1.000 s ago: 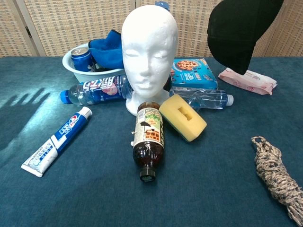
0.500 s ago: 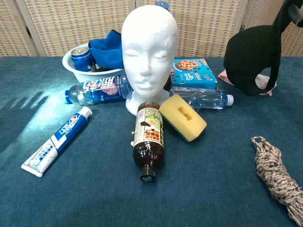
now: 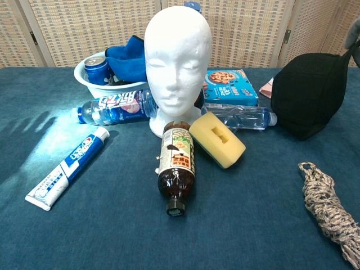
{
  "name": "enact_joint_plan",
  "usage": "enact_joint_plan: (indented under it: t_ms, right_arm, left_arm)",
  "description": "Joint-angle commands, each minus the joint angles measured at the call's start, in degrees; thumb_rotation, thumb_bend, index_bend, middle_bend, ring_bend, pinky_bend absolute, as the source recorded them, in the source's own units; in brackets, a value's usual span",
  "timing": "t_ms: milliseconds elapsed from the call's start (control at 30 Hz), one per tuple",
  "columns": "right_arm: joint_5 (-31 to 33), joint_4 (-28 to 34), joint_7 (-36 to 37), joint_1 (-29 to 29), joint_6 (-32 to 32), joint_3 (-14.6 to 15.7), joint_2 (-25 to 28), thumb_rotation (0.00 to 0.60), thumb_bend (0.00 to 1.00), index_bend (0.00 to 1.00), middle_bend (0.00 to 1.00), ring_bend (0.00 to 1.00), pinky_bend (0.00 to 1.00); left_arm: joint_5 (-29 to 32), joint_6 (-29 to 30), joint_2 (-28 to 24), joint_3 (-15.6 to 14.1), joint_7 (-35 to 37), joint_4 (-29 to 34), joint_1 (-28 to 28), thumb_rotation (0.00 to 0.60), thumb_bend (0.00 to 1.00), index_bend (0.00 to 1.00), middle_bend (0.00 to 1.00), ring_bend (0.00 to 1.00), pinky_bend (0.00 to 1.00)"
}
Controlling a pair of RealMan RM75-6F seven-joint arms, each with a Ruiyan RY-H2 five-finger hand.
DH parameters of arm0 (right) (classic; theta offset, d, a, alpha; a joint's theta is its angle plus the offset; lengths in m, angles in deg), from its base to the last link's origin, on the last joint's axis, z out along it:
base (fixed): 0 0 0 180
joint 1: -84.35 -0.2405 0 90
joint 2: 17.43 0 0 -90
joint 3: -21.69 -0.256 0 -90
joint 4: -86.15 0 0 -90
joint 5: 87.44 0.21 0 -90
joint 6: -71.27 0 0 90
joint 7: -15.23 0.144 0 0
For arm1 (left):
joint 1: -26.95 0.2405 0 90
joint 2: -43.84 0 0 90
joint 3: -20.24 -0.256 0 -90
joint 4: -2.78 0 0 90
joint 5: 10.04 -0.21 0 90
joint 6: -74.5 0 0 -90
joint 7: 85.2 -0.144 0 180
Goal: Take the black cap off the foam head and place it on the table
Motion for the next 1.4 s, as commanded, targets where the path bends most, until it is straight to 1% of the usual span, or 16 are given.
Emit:
enact_joint_plan:
  t_ms: [33, 233, 333, 433, 500, 567, 767, 800, 833, 933, 1133, 1300, 1400]
  right_arm:
    - [-0.46, 2.67, -1.19, 2.61, 0.97, 1.13, 1.22, 0.600, 0.50, 0.75, 0.41, 0.23, 0.01]
    - [-0.39, 7.15, -2.98, 6.67, 1.20, 2.26, 3.46, 0.600, 0.50, 0.74, 0.38, 0.22, 0.01]
    - [0.27, 9.24, -3.64, 8.60, 0.51, 2.44, 4.34, 0.600, 0.50, 0.69, 0.36, 0.20, 0.00]
    - [0.86, 11.42, -4.33, 10.71, -0.42, 2.95, 5.15, 0.600, 0.48, 0.62, 0.33, 0.17, 0.00]
    - [1.29, 13.27, -5.07, 12.23, -1.53, 3.55, 5.81, 0.600, 0.45, 0.57, 0.31, 0.15, 0.00]
    - [1.60, 15.26, -5.33, 13.62, -2.52, 4.15, 6.49, 0.600, 0.38, 0.52, 0.28, 0.13, 0.00]
    - [2.39, 20.09, -6.28, 16.54, -4.93, 5.23, 8.15, 0.600, 0.07, 0.40, 0.23, 0.07, 0.00]
    - [2.22, 20.96, -6.40, 16.86, -5.06, 5.39, 8.46, 0.600, 0.03, 0.38, 0.22, 0.07, 0.00]
    - [2.07, 21.53, -6.46, 17.06, -5.12, 5.47, 8.66, 0.600, 0.01, 0.37, 0.22, 0.06, 0.00]
    - [1.63, 23.06, -6.78, 17.31, -5.41, 5.43, 8.99, 0.600, 0.00, 0.34, 0.20, 0.05, 0.00]
    - [1.22, 25.31, -8.31, 16.69, -7.98, 5.15, 8.90, 0.600, 0.00, 0.26, 0.17, 0.02, 0.00]
    - [1.96, 26.24, -8.84, 15.63, -11.06, 4.13, 7.33, 0.600, 0.00, 0.20, 0.13, 0.00, 0.00]
    - [2.18, 26.12, -8.94, 14.81, -12.52, 3.51, 5.76, 0.600, 0.00, 0.18, 0.13, 0.00, 0.00]
  left_arm:
    - [-0.01, -0.07, 0.02, -0.03, 0.10, -0.10, -0.02, 0.600, 0.29, 0.00, 0.00, 0.00, 0.00]
    - [-0.02, -0.34, 0.29, -0.06, 0.39, -0.39, -0.15, 0.600, 0.29, 0.00, 0.00, 0.00, 0.00]
    - [-0.01, -0.42, 0.44, -0.11, 0.49, -0.55, -0.17, 0.600, 0.29, 0.00, 0.00, 0.00, 0.00]
    - [0.00, -0.35, 0.49, -0.14, 0.62, -0.70, -0.11, 0.600, 0.29, 0.00, 0.00, 0.00, 0.00]
    - [0.08, -0.29, 0.47, -0.14, 0.74, -0.78, -0.03, 0.600, 0.29, 0.00, 0.00, 0.00, 0.00]
    - [0.11, -0.28, 0.45, -0.17, 0.83, -0.85, 0.01, 0.600, 0.29, 0.00, 0.00, 0.00, 0.00]
    - [-0.03, -0.20, 0.52, -0.27, 1.02, -0.98, 0.09, 0.600, 0.29, 0.00, 0.00, 0.00, 0.00]
    - [-0.07, -0.21, 0.52, -0.28, 1.00, -0.98, 0.07, 0.600, 0.29, 0.00, 0.00, 0.00, 0.00]
    - [-0.10, -0.23, 0.53, -0.30, 0.96, -0.97, 0.06, 0.600, 0.29, 0.00, 0.00, 0.00, 0.00]
    - [-0.24, -0.26, 0.58, -0.32, 0.86, -0.87, 0.00, 0.600, 0.29, 0.00, 0.00, 0.00, 0.00]
    - [-0.39, -0.09, 0.63, -0.36, 0.56, -0.62, 0.03, 0.600, 0.29, 0.00, 0.00, 0.00, 0.00]
    - [-0.31, -0.06, 0.54, -0.38, 0.32, -0.36, 0.10, 0.600, 0.29, 0.00, 0.00, 0.00, 0.00]
    - [-0.38, 0.02, 0.51, -0.37, 0.12, -0.19, 0.09, 0.600, 0.29, 0.00, 0.00, 0.00, 0.00]
